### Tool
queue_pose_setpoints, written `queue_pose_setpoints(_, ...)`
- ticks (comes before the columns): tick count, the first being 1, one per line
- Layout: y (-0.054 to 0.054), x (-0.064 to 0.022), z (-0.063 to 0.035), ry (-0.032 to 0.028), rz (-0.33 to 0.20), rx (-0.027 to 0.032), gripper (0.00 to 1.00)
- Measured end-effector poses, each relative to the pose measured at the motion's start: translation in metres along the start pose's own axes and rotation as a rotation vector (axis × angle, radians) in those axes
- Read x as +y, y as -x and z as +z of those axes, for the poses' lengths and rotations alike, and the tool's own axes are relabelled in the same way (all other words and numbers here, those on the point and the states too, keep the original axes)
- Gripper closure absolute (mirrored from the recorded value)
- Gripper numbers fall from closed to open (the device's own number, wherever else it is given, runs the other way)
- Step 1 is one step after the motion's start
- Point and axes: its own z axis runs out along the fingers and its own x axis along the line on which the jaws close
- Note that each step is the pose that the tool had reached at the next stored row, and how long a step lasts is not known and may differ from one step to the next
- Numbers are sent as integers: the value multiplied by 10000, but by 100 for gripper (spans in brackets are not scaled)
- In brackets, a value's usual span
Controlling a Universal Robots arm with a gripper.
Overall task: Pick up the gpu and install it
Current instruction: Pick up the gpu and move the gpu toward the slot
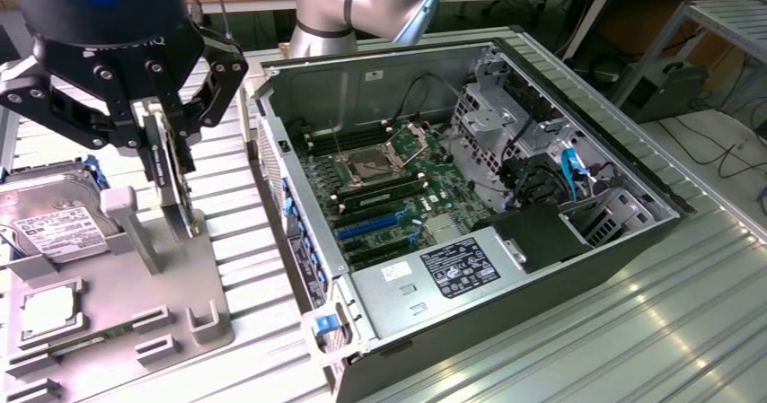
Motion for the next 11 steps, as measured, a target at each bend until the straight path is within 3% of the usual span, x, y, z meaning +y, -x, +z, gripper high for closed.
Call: queue_pose_setpoints(11,92,-4,1,0,0,0,72)
